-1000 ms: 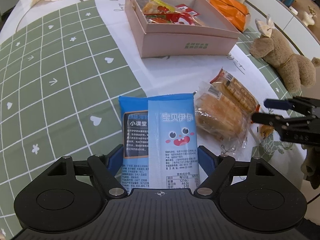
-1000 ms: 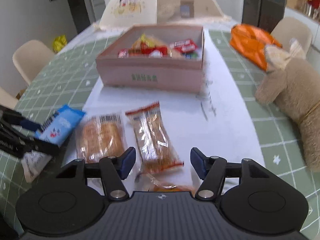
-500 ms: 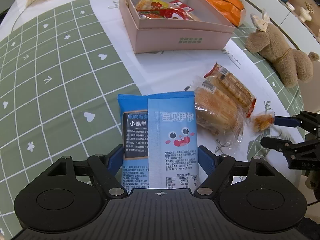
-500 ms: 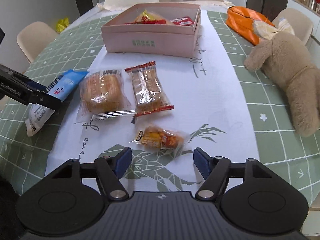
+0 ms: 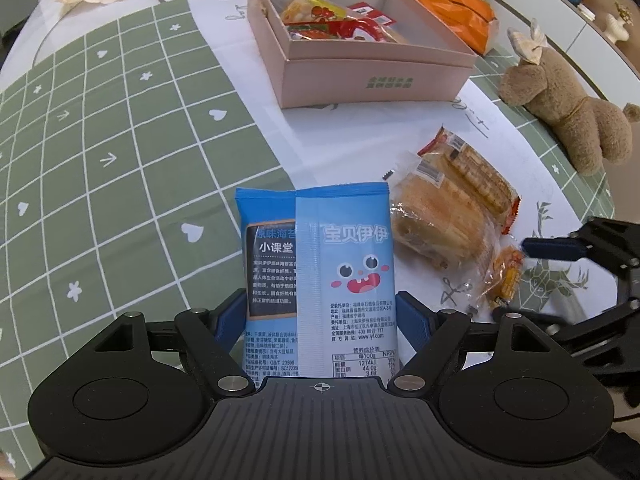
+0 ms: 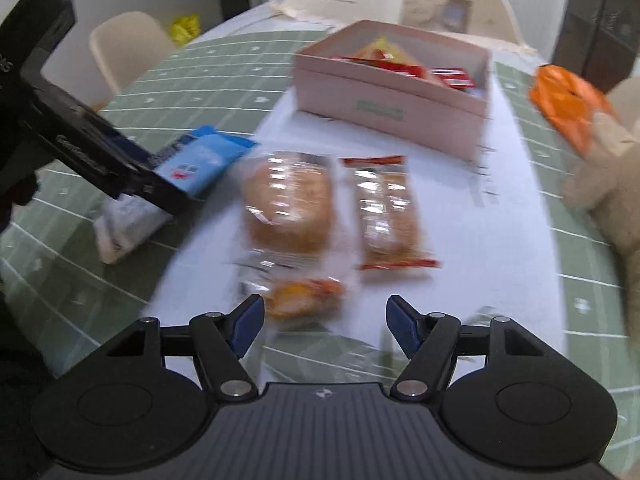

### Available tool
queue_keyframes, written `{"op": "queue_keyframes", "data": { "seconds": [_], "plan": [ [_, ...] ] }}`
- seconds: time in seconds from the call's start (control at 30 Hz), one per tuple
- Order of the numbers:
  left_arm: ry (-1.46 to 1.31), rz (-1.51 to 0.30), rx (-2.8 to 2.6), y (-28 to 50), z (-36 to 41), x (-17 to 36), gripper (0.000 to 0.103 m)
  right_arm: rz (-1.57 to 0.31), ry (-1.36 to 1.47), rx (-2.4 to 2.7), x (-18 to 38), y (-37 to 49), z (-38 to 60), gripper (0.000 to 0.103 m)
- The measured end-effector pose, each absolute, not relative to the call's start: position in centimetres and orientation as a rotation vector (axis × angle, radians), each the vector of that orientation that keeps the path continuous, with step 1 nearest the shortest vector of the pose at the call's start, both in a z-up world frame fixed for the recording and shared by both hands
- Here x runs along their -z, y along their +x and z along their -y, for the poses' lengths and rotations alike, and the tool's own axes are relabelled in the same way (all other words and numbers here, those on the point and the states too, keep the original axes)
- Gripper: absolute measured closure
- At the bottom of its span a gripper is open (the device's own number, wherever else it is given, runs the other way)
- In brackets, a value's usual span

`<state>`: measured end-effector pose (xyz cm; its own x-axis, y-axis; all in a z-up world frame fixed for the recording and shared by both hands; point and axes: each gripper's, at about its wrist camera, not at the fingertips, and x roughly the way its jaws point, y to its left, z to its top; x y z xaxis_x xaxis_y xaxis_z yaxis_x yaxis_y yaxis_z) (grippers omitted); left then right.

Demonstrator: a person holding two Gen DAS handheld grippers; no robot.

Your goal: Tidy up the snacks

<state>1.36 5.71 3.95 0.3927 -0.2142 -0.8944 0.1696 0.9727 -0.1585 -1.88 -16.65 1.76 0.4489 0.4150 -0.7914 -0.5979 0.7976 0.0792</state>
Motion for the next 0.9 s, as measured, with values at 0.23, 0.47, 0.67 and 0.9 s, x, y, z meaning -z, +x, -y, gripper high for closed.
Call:
{"op": "queue_keyframes", "data": {
  "seconds": [0.23, 0.47, 0.67, 0.9],
  "plan": [
    [-0.038, -1.136, 0.237, 1.0, -5.9, -4.2, 0.020, -0.899, -0.247, -0.618, -0.9, -1.6, 15.1, 0.049],
    [-0.066, -1.092, 0.268, 0.8, -5.9, -5.0, 0.020, -0.848, -0.194, -0.559, -3.2, -1.0, 17.4, 0.076],
    [-0.084, -0.994, 0.270, 1.2, -6.5, -7.9, 0.020, -0.807, -0.101, -0.554, -5.6, 0.1, 19.2, 0.084],
    [-0.119, -1.021, 0.263, 1.9, -6.9, -7.5, 0.020, -0.753, -0.063, -0.533, -7.5, 1.1, 20.1, 0.084]
  ]
}}
